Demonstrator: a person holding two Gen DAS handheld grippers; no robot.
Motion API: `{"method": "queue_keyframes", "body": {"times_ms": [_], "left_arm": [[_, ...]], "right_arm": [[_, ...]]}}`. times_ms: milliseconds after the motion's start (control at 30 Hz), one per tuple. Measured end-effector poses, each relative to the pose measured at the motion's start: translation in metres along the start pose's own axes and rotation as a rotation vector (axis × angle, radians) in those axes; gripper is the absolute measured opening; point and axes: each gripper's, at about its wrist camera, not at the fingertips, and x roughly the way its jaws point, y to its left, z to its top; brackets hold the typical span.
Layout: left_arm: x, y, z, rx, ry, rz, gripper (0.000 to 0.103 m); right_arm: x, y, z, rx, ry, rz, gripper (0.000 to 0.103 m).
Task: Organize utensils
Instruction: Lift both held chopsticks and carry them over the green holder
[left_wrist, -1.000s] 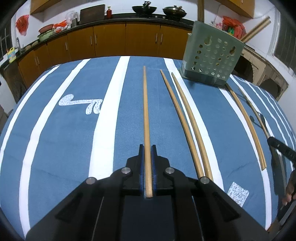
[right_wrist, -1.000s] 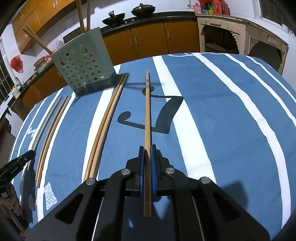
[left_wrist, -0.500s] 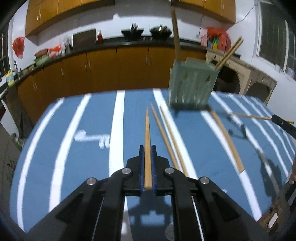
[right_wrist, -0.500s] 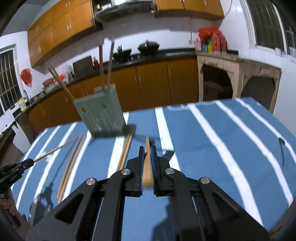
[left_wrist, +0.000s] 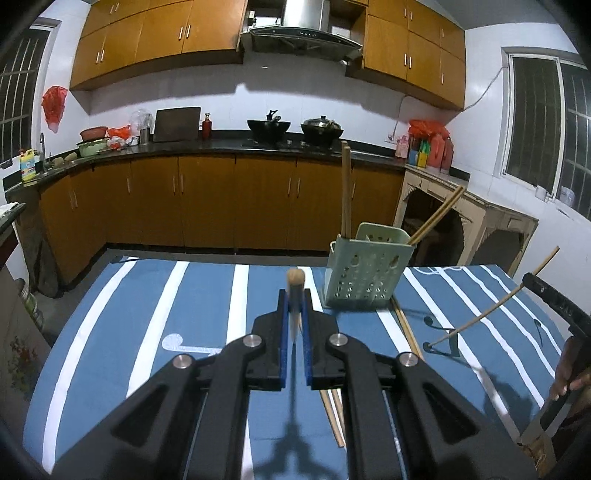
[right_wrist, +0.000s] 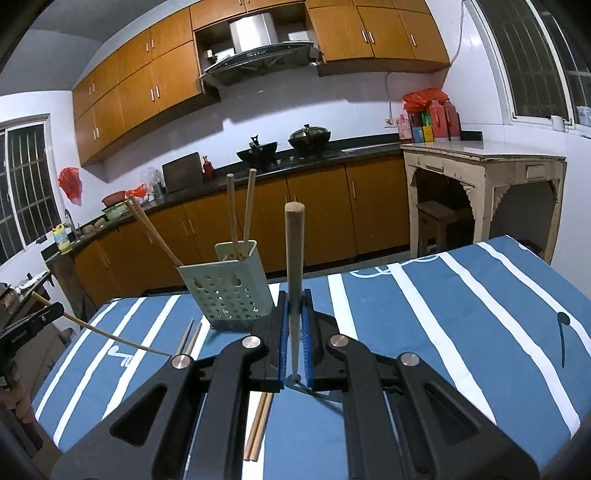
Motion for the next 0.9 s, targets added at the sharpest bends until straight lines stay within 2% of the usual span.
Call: {"method": "queue_keyframes", "body": {"times_ms": [333,500,900], "left_arm": [[0.001,0.0,0.003,-0.007,0.0,0.001,0.008],[-0.004,0.0,0.012,-0.022,-0.014,-0.027,0.008],[-0.034,-0.024,0.086,0.005,-0.137,-0.127,0.008]], "right_arm": [[0.002,0.003,0.0,-0.006,-0.001,0.015,0.008],[-0.003,0.006,0.011,0.002,-0.021,0.044,0.008],[-0.025,0.033,0.079,0.015,-0.158,0.201,0.008]]}}
